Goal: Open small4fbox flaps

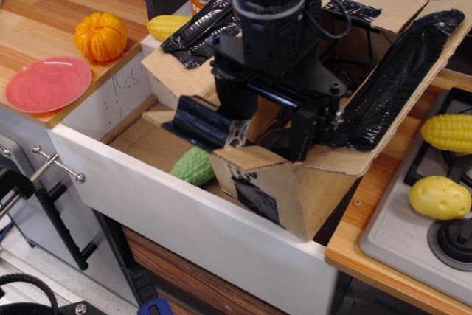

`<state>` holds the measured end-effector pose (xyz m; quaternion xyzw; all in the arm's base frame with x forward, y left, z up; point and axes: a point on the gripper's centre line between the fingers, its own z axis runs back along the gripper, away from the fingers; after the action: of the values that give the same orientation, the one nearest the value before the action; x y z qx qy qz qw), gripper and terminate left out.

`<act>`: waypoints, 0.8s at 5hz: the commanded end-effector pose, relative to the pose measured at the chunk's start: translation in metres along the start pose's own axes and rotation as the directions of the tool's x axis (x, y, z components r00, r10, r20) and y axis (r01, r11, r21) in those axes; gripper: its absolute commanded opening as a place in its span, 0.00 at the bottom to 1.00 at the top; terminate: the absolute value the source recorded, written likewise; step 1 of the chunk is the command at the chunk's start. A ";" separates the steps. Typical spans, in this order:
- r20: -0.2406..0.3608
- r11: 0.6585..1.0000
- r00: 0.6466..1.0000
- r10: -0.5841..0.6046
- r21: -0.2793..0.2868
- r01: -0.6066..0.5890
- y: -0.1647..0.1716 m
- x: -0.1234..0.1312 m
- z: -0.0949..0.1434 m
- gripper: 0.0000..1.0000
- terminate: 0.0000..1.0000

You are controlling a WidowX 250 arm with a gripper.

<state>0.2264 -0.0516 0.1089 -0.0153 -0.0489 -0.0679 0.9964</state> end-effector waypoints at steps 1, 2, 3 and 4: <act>0.046 1.000 0.999 0.000 0.006 0.000 0.002 -0.010 0.009 1.00 0.00; 0.068 1.000 0.998 0.006 -0.003 -0.005 0.004 -0.017 0.005 1.00 0.00; 0.104 1.000 0.994 0.017 -0.008 -0.016 0.004 -0.020 0.000 1.00 0.00; 0.137 1.000 0.991 0.006 0.014 -0.008 -0.001 -0.022 -0.003 1.00 0.00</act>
<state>0.2044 -0.0496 0.0999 -0.0111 -0.1124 -0.0715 0.9910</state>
